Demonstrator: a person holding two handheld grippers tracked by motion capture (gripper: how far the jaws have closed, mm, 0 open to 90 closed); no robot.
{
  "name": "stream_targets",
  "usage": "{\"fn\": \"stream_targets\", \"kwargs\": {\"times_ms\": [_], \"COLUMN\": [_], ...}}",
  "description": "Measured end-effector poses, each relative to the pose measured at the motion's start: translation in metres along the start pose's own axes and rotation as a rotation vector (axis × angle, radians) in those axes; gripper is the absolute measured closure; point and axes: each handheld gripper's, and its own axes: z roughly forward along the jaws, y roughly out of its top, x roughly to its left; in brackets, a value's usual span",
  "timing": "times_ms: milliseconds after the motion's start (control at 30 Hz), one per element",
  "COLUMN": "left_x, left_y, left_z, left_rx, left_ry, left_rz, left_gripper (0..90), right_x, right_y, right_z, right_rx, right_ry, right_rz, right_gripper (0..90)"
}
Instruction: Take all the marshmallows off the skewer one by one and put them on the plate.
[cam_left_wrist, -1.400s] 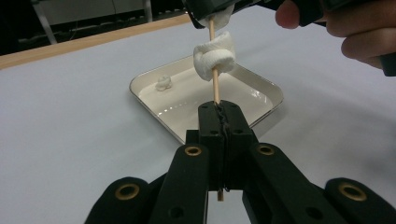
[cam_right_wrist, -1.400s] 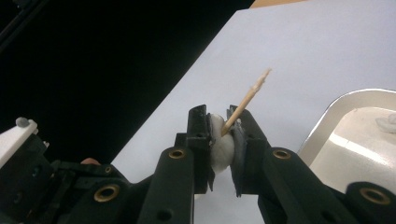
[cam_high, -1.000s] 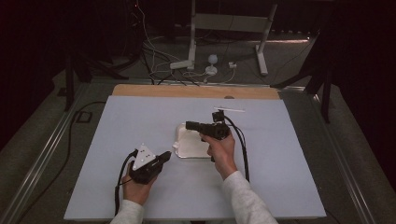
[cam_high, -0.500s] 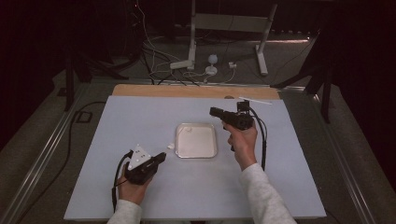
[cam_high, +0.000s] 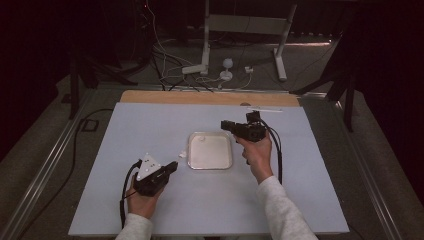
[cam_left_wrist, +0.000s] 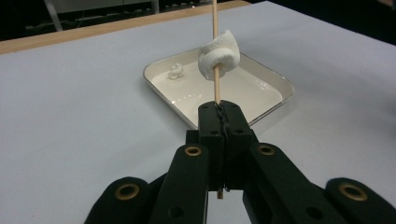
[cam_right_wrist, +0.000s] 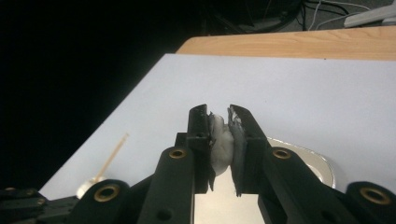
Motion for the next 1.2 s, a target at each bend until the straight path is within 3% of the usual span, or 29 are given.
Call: {"fn": "stream_targets", "kwargs": {"times_ms": [433, 700, 800, 1000, 1200], "left_x": [0.001, 0.002, 0.003, 0.004, 0.004], "left_y": [-0.001, -0.001, -0.001, -0.001, -0.001], "left_z": [0.004, 0.005, 0.005, 0.005, 0.006], "left_rx": [0.012, 0.013, 0.011, 0.008, 0.008], "left_ry": [-0.002, 0.002, 0.004, 0.006, 0.008], "left_rz": [-0.009, -0.014, -0.018, -0.023, -0.024], "left_gripper": [90.0, 90.0, 90.0, 90.0, 90.0], "right_x": [-0.001, -0.002, 0.000, 0.006, 0.010], "right_y": [-0.009, -0.014, -0.015, -0.016, -0.017], "right_z": [0.024, 0.034, 0.035, 0.035, 0.033], "right_rx": [0.082, 0.104, 0.102, 0.103, 0.102], "right_ry": [-0.041, -0.088, -0.068, -0.060, -0.032], "right_rz": [-0.024, -0.033, -0.034, -0.055, -0.046], "right_gripper": [74.2, 34.9, 26.8, 17.3, 14.9]}}
